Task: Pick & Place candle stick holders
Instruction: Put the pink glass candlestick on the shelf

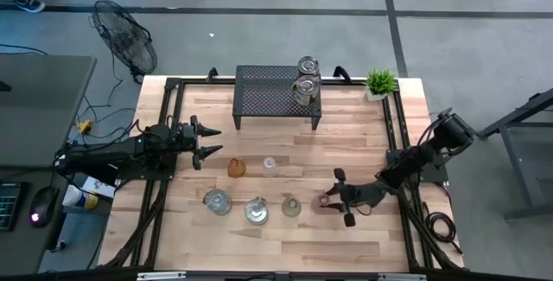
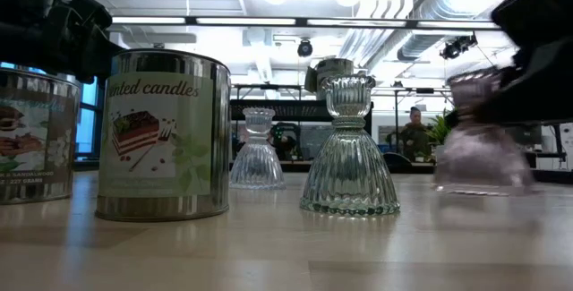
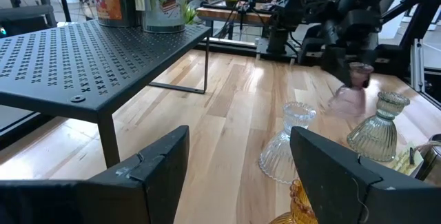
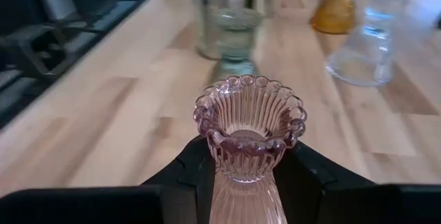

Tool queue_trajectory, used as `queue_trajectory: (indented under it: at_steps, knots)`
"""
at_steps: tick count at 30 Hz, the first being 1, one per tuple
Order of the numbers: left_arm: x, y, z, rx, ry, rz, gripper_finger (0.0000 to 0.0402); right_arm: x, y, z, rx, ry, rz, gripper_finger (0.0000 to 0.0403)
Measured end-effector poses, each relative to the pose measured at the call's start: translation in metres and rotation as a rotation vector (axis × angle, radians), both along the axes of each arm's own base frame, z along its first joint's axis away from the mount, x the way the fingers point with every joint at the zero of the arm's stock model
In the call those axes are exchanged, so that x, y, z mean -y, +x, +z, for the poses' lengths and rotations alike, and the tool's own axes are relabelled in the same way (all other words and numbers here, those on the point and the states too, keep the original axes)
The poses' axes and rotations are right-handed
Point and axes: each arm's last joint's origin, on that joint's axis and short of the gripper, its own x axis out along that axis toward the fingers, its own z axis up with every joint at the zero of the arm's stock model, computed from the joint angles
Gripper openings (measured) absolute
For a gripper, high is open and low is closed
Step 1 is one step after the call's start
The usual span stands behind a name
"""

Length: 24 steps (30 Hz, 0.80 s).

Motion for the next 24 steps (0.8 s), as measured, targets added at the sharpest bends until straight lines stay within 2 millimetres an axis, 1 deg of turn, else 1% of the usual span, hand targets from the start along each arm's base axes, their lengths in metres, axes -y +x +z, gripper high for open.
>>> queue_trajectory:
  at_steps: [14, 19, 24]
  knots:
    - [0.000, 0.000, 0.000, 0.000, 0.000, 0.000, 0.0248, 0.033, 0.016, -0.001, -0.005, -0.025, -0.154, 0.0112]
    - [0.000, 0.000, 0.000, 0.000, 0.000, 0.000, 0.0248, 0.040, 0.019, 0.004, 0.009, -0.002, -0.170, 0.0112]
    - [0.000, 0.000, 0.000, 0.000, 0.000, 0.000, 0.0248, 0.048, 0.022, 0.013, 0.047, 0.013, -0.204, 0.0112]
